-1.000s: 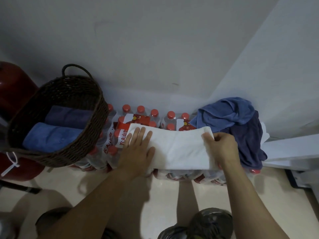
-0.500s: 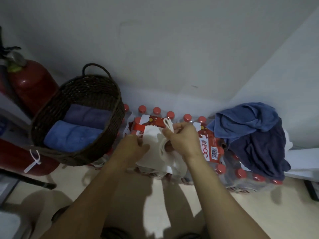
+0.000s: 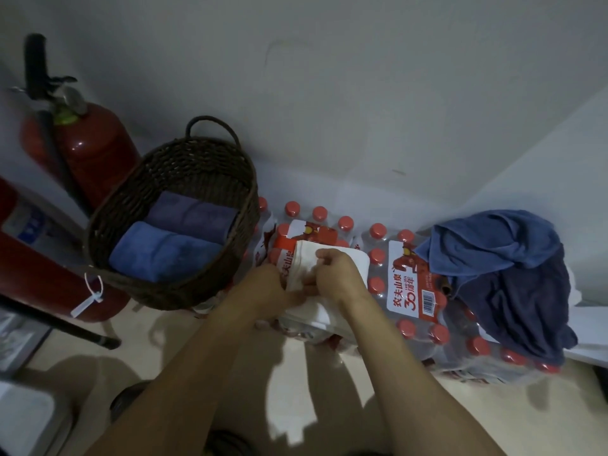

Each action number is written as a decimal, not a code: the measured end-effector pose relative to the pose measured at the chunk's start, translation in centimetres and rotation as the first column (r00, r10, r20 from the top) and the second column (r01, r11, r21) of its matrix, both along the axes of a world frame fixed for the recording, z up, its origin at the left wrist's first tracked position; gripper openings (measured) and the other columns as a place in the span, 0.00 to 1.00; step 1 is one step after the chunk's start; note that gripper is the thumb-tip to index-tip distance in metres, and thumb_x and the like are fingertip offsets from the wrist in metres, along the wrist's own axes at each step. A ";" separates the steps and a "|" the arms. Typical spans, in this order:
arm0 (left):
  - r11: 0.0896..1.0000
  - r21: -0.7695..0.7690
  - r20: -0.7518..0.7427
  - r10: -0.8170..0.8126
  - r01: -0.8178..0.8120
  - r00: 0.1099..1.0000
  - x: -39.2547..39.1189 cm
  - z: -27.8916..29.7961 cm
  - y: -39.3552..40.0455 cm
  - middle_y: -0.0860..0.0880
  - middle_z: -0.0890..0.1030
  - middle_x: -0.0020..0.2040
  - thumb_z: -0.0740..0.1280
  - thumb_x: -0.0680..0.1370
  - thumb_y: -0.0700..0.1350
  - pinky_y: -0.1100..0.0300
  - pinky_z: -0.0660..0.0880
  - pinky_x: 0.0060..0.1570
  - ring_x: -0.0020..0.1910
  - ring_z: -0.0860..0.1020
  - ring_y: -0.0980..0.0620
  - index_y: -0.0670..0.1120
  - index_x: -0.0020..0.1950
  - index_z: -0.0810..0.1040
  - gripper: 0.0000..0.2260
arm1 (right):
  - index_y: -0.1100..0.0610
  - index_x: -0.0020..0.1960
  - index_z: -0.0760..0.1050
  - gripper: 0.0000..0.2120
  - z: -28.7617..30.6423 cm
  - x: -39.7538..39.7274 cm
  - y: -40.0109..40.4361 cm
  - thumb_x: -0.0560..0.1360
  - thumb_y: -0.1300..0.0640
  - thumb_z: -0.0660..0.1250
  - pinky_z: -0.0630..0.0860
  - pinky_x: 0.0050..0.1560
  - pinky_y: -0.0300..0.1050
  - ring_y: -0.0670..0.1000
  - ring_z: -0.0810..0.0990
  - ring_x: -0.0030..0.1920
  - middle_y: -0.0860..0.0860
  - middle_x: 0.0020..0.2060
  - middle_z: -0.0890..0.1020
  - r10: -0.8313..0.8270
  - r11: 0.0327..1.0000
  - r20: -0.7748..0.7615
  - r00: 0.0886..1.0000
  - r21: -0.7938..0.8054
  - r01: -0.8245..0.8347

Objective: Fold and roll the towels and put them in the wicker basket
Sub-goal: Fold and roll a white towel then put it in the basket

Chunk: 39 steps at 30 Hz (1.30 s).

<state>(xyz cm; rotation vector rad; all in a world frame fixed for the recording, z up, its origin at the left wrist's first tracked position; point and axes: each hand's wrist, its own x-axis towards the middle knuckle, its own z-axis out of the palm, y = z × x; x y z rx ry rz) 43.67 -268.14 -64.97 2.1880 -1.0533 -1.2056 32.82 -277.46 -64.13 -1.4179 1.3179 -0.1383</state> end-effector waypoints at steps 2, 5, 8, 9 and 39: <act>1.000 -0.014 0.004 0.009 -0.009 1.000 -0.8 -0.2 0.0 0.51 0.81 0.46 0.74 0.72 0.49 0.57 0.80 0.41 0.44 0.80 0.51 0.47 0.52 0.78 0.12 | 0.60 0.71 0.67 0.24 0.1 -0.3 -0.1 0.77 0.73 0.56 0.83 0.48 0.55 0.60 0.84 0.45 0.59 0.54 0.78 -0.059 0.993 0.078 0.995 0.108 0.050; 0.994 -0.047 0.042 0.098 -0.096 0.994 -1.8 -0.3 0.0 0.47 0.81 0.55 0.76 0.69 0.46 0.49 0.78 0.56 0.56 0.79 0.47 0.44 0.59 0.77 0.21 | 0.60 0.70 0.68 0.23 0.5 -0.9 -0.2 0.78 0.74 0.55 0.84 0.43 0.50 0.55 0.83 0.39 0.53 0.50 0.74 -0.147 0.972 0.178 0.973 0.208 0.109; 0.989 -0.046 0.004 0.138 -0.138 0.990 -2.0 -0.2 0.2 0.47 0.82 0.55 0.77 0.69 0.46 0.49 0.78 0.56 0.57 0.79 0.46 0.44 0.59 0.78 0.21 | 0.62 0.68 0.70 0.19 0.8 -1.9 -0.2 0.78 0.70 0.62 0.84 0.46 0.50 0.55 0.82 0.41 0.58 0.48 0.79 -0.198 0.951 0.267 0.943 0.285 0.119; 0.988 -0.041 -0.013 0.146 -0.146 0.989 -1.9 -0.2 0.2 0.48 0.83 0.52 0.77 0.69 0.46 0.51 0.79 0.52 0.54 0.80 0.47 0.45 0.56 0.79 0.18 | 0.63 0.66 0.70 0.19 1.0 -2.2 -0.2 0.77 0.69 0.65 0.83 0.46 0.49 0.55 0.82 0.42 0.59 0.47 0.80 -0.223 0.942 0.287 0.932 0.308 0.131; 0.877 -0.435 -0.328 0.056 -0.203 0.943 -8.9 4.0 -5.8 0.50 0.82 0.57 0.72 0.74 0.53 0.64 0.80 0.45 0.49 0.83 0.56 0.52 0.63 0.75 0.19 | 0.57 0.59 0.81 0.17 3.6 -21.3 -5.5 0.75 0.49 0.71 0.79 0.53 0.56 0.60 0.83 0.53 0.60 0.54 0.84 -0.078 0.993 0.372 0.925 0.112 0.039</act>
